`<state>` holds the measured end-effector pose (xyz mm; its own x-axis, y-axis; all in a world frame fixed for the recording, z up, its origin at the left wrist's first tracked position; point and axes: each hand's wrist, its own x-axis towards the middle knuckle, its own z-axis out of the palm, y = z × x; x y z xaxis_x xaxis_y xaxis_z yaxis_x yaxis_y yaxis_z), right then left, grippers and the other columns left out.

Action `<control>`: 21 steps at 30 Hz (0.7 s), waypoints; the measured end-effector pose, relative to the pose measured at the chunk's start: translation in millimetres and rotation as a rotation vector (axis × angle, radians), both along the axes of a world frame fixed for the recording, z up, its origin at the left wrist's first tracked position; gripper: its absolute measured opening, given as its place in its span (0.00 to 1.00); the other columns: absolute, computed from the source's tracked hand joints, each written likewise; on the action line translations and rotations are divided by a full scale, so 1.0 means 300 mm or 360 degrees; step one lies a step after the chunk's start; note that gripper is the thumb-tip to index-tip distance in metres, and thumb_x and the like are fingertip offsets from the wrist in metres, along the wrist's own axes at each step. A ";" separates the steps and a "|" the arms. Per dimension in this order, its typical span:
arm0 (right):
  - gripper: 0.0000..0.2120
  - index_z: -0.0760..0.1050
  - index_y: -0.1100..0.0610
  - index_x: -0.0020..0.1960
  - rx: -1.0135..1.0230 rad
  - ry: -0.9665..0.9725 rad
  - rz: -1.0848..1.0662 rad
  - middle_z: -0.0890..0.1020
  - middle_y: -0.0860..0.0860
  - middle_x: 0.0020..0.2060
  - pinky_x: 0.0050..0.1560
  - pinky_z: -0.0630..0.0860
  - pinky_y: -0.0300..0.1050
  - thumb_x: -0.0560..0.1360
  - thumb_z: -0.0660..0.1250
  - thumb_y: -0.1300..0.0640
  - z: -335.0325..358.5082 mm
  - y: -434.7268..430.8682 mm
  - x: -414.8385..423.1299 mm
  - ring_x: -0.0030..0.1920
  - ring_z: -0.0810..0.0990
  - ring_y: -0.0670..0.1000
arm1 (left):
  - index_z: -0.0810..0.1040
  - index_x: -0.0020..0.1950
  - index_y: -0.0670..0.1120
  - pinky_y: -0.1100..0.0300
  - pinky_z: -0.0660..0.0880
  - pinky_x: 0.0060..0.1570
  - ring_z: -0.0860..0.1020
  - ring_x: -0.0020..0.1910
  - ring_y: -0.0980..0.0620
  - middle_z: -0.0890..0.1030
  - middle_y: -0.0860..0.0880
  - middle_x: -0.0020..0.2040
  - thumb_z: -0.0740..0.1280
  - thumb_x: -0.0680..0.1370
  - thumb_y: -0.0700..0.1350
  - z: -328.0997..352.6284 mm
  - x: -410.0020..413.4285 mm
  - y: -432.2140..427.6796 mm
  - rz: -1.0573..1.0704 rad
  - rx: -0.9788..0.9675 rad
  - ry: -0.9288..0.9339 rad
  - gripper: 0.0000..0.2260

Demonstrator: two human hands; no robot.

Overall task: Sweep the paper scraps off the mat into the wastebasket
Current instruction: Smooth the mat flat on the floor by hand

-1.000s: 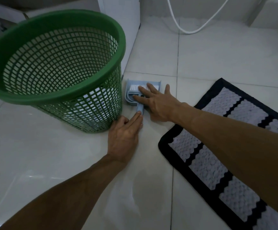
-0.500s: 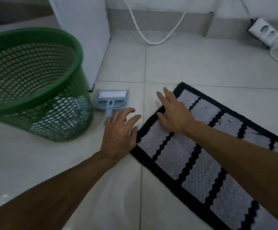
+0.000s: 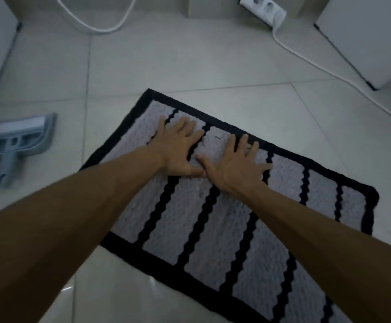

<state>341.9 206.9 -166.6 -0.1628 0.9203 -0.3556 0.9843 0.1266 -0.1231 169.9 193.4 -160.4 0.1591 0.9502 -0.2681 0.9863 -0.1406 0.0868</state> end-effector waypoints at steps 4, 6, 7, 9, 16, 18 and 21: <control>0.51 0.33 0.53 0.79 0.0050 0.0068 0.0116 0.34 0.56 0.79 0.65 0.37 0.83 0.70 0.44 0.21 -0.035 0.047 -0.009 0.77 0.32 0.64 | 0.36 0.75 0.58 0.34 0.34 0.70 0.34 0.76 0.51 0.36 0.53 0.77 0.48 0.61 0.81 -0.041 -0.031 -0.017 0.0166 0.0014 -0.0064 0.50; 0.51 0.33 0.52 0.79 0.0084 0.0079 0.0246 0.34 0.55 0.79 0.65 0.36 0.82 0.70 0.43 0.21 -0.044 0.083 -0.007 0.77 0.32 0.63 | 0.37 0.75 0.58 0.33 0.35 0.70 0.35 0.76 0.52 0.36 0.53 0.78 0.45 0.60 0.81 -0.052 -0.019 -0.039 0.0298 0.0114 -0.0081 0.50; 0.51 0.33 0.51 0.79 0.0103 0.0070 0.0335 0.34 0.54 0.79 0.66 0.36 0.81 0.69 0.43 0.20 -0.047 0.107 -0.005 0.78 0.32 0.62 | 0.37 0.75 0.58 0.33 0.35 0.70 0.35 0.76 0.52 0.36 0.54 0.78 0.45 0.60 0.82 -0.055 -0.010 -0.049 0.0385 0.0138 -0.0088 0.50; 0.51 0.33 0.49 0.79 0.0132 0.0046 0.0521 0.34 0.53 0.79 0.67 0.36 0.80 0.68 0.41 0.20 -0.046 0.162 -0.004 0.78 0.33 0.61 | 0.37 0.75 0.58 0.33 0.34 0.69 0.34 0.76 0.51 0.36 0.54 0.77 0.45 0.60 0.82 -0.057 0.014 -0.064 0.0584 0.0146 -0.0122 0.51; 0.47 0.39 0.48 0.80 0.0223 0.0223 0.0775 0.40 0.51 0.80 0.74 0.38 0.71 0.71 0.45 0.22 -0.038 0.275 0.043 0.80 0.38 0.53 | 0.38 0.76 0.58 0.33 0.33 0.68 0.33 0.75 0.51 0.36 0.53 0.77 0.45 0.59 0.83 -0.069 0.065 -0.060 0.0874 0.0246 -0.0155 0.51; 0.47 0.41 0.48 0.80 0.0292 0.0254 0.0701 0.40 0.51 0.80 0.75 0.38 0.69 0.70 0.44 0.22 -0.056 0.276 0.101 0.80 0.38 0.52 | 0.39 0.76 0.58 0.33 0.33 0.68 0.33 0.75 0.51 0.37 0.53 0.78 0.45 0.59 0.83 -0.073 0.063 -0.061 0.0879 0.0267 -0.0162 0.51; 0.47 0.41 0.47 0.80 0.0329 0.0178 0.0572 0.39 0.51 0.80 0.75 0.35 0.68 0.70 0.41 0.21 -0.072 0.285 0.147 0.80 0.36 0.52 | 0.39 0.76 0.58 0.33 0.33 0.68 0.34 0.75 0.51 0.37 0.53 0.78 0.45 0.59 0.83 -0.078 0.064 -0.061 0.0897 0.0286 -0.0172 0.51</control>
<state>385.9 292.4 -188.1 -0.5135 0.8479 -0.1318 0.8550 0.4925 -0.1627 189.1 175.2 -183.7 -0.3649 0.9250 -0.1058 0.9000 0.3796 0.2142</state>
